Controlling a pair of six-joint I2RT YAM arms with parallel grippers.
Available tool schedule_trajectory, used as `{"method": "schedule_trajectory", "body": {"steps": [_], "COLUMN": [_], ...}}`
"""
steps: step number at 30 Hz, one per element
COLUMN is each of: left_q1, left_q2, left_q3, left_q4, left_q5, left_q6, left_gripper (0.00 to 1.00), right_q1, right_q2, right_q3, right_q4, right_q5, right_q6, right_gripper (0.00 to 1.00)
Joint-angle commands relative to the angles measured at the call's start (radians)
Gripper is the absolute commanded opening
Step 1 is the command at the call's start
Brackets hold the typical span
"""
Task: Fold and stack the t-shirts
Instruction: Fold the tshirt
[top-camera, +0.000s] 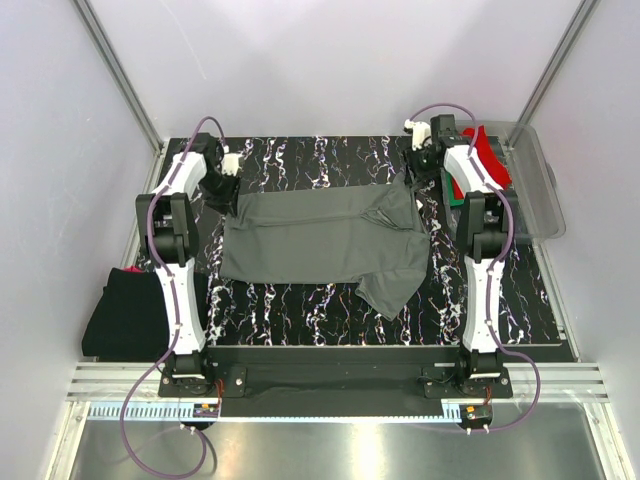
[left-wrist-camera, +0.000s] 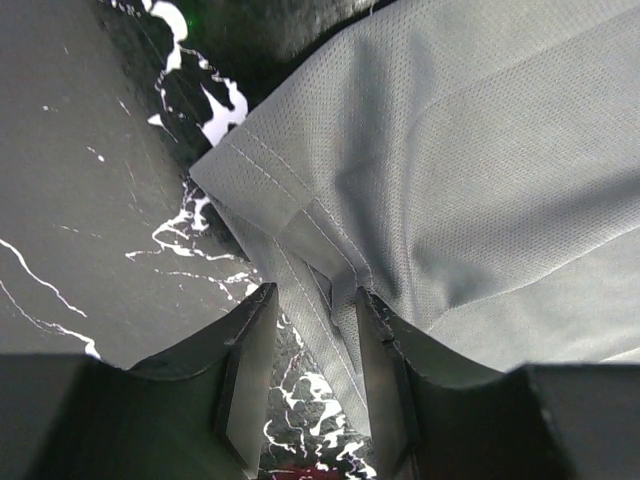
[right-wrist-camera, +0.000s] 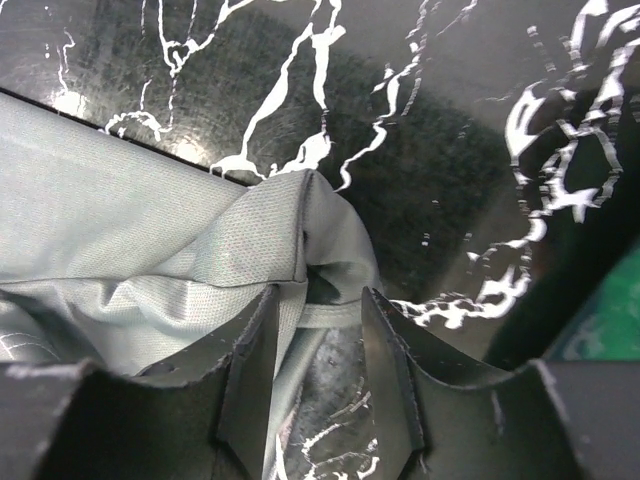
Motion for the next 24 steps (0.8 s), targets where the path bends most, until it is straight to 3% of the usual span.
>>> {"method": "schedule_trajectory", "body": {"steps": [1, 5, 10, 14, 15, 19, 24], "left_q1": [0.008, 0.008, 0.014, 0.021, 0.023, 0.025, 0.034], "left_q2": [0.01, 0.027, 0.019, 0.019, 0.019, 0.015, 0.018], "left_q3": [0.06, 0.075, 0.065, 0.059, 0.059, 0.059, 0.069], "left_q4": [0.002, 0.002, 0.003, 0.008, 0.006, 0.016, 0.025], "left_q5": [0.042, 0.034, 0.025, 0.013, 0.008, -0.012, -0.035], "left_q6": [-0.011, -0.011, -0.008, -0.005, -0.006, -0.002, -0.002], "left_gripper": [0.41, 0.33, 0.02, 0.0, 0.0, 0.0, 0.0], "right_q1": [0.0, 0.0, 0.002, 0.0, 0.0, 0.0, -0.012], "right_q2": [0.007, 0.027, 0.05, 0.062, 0.064, 0.044, -0.03], "right_q3": [0.063, 0.069, 0.07, 0.073, 0.076, 0.072, 0.026], "right_q4": [-0.005, -0.008, -0.011, -0.01, -0.01, -0.01, -0.01], "right_q5": [-0.051, -0.086, -0.114, -0.097, -0.086, -0.066, -0.057], "right_q6": [0.024, 0.033, 0.053, 0.049, 0.046, 0.035, 0.036], "right_gripper": [0.46, 0.47, 0.44, 0.24, 0.15, 0.03, 0.0]}}
